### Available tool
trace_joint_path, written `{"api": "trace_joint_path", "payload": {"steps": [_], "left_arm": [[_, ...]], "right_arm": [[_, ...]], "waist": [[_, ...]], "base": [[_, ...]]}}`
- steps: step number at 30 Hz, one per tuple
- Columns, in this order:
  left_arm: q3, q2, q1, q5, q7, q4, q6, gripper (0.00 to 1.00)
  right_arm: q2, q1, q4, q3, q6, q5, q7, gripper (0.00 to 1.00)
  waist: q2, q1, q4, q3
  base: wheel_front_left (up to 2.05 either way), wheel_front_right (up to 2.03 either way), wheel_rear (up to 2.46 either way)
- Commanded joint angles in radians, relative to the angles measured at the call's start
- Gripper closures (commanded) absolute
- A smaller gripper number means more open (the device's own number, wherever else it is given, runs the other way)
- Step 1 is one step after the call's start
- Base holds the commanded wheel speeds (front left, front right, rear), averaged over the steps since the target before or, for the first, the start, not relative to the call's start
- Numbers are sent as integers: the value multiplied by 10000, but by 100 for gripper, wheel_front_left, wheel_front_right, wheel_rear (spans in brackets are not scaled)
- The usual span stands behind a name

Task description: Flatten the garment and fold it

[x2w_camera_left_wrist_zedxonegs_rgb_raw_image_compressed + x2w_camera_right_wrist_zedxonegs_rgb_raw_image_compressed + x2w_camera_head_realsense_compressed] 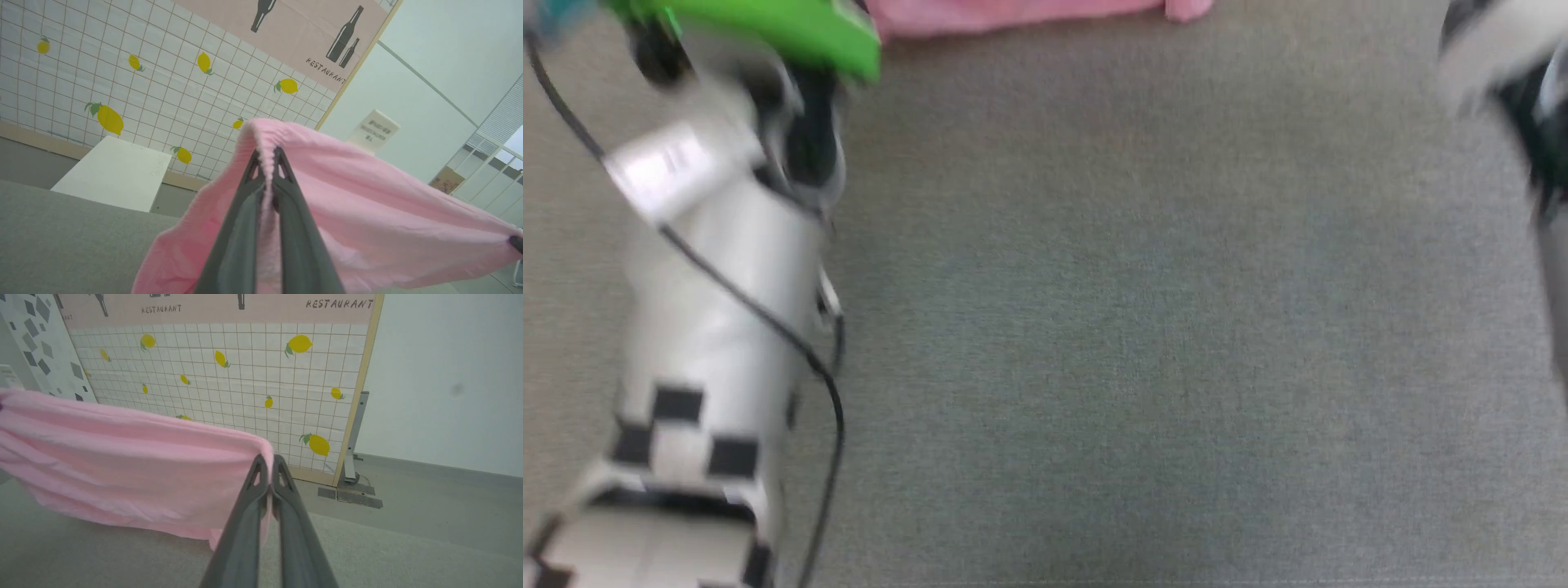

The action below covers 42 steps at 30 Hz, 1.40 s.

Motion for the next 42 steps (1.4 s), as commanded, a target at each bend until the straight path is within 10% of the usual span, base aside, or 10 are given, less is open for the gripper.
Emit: {"api": "trace_joint_path", "payload": {"steps": [1,11,25,32,42], "left_arm": [[-99,-12,905,-366,-82,-310,-65,100],[-997,159,6136,-693,130,-1763,288,100],[-617,397,10174,-1556,983,-2877,1800,100],[-335,474,11235,-2095,1473,-4411,2262,100],[-107,253,9392,-2307,1547,-5114,2275,100]], "right_arm": [[-34,981,-391,-23,-17,288,91,100],[356,6906,-2673,-591,-17,1428,1935,100],[710,10908,-4889,-988,-17,2215,6150,100],[1106,11455,-6401,-1820,-17,2338,7622,100],[1789,7818,-5071,-2304,-17,482,6269,100]], "waist": [[0,0,521,-1311],[0,0,706,-2590],[0,0,409,-3672],[0,0,464,-3727],[0,0,682,-2582]], "base": [[0,0,0],[0,0,0],[0,0,0],[0,0,0],[0,0,0]]}}
